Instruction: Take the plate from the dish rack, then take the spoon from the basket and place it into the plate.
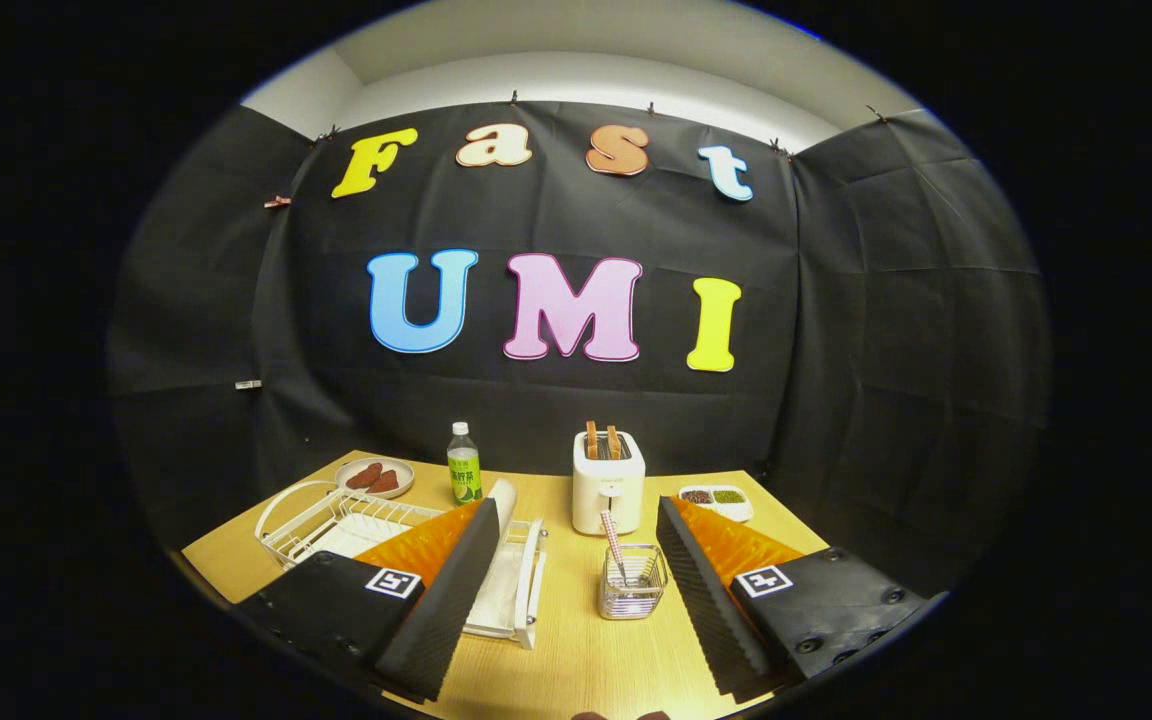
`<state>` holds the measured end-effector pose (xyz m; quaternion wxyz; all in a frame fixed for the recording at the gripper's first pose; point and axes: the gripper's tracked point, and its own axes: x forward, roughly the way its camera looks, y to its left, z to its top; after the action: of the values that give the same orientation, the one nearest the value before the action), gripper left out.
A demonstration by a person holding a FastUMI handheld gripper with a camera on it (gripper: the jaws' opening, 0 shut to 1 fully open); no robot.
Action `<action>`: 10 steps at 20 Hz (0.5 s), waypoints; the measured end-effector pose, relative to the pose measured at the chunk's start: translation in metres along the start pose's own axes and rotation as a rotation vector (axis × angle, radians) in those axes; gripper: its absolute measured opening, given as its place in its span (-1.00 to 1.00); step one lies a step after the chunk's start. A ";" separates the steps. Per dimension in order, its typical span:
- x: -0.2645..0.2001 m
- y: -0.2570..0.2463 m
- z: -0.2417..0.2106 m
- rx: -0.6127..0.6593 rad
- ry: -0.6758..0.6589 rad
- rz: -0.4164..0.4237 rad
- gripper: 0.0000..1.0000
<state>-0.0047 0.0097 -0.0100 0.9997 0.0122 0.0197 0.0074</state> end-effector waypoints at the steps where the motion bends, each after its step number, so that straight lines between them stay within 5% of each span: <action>1: 0.000 0.000 0.000 0.004 -0.001 0.000 0.96; 10: 0.002 0.006 -0.004 -0.003 0.014 0.031 0.96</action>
<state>-0.0028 0.0160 -0.0135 0.9993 0.0109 0.0267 0.0228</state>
